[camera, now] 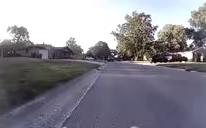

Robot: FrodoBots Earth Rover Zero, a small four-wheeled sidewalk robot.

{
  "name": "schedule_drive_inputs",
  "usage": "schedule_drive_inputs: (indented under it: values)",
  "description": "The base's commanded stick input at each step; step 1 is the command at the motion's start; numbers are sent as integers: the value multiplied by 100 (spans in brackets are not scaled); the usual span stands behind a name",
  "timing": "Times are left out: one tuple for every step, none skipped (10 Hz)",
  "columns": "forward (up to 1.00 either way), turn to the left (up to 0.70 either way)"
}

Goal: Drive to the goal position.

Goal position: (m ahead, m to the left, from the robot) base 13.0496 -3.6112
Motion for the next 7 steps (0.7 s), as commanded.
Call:
schedule_drive_inputs:
  values:
    - [6, 0]
    - [6, 0]
    - [7, 0]
    - [8, 0]
    - [12, 0]
    - [12, 0]
    - [10, 0]
